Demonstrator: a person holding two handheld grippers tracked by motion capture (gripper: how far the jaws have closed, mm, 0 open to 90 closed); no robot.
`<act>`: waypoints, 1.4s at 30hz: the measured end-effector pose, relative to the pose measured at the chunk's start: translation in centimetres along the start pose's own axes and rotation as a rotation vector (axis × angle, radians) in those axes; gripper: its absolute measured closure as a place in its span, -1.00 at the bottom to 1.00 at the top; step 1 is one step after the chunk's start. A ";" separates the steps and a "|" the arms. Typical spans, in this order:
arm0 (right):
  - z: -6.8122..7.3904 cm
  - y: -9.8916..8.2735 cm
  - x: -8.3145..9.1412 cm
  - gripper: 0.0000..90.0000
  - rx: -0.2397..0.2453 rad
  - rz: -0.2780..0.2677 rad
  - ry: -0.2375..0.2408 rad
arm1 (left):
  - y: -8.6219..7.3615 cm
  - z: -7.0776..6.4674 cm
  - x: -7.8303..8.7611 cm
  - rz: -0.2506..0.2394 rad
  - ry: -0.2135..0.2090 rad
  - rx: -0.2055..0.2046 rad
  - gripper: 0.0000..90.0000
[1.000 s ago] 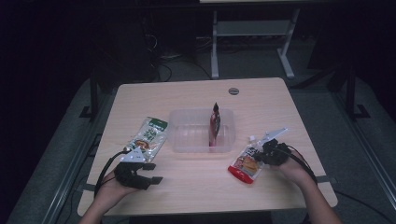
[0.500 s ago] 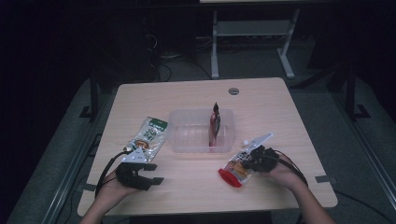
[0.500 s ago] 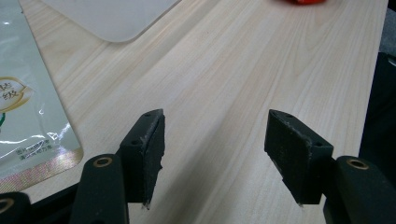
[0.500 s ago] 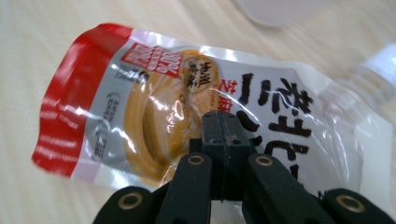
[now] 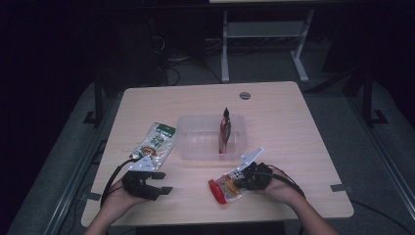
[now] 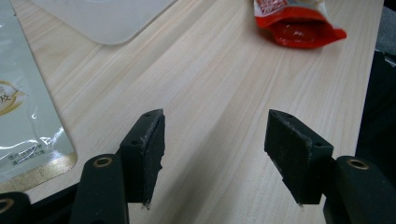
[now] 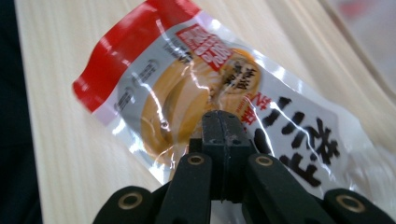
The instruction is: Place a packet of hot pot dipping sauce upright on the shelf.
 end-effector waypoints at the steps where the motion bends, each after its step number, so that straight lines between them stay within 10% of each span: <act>1: 0.2 0.3 -0.3 1.00 0.008 0.000 0.003 | 0.0 0.0 0.0 0.000 0.000 -0.001 -0.16; 15: 1.5 2.2 -1.3 0.99 0.062 -0.031 0.026 | 1.0 -1.5 -0.3 -0.019 -0.039 -0.032 -0.10; 30: 0.7 -0.5 4.1 0.14 -0.128 -0.201 -0.059 | 4.3 -5.1 -1.6 -0.004 -0.106 -0.080 0.95; 42: -0.2 -3.0 5.6 -0.09 -0.214 -0.237 -0.095 | 6.3 -6.6 -4.6 -0.043 -0.119 -0.076 0.99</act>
Point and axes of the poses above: each handheld gripper's, and its own axes: x roughly backward along the jaws, y roughly out of its top, z roughly to its left, the point moved 7 cm from there along -x, roughly forward along the jaws, and after that the axes turned 11 degrees about y, right-handed, at the moved point
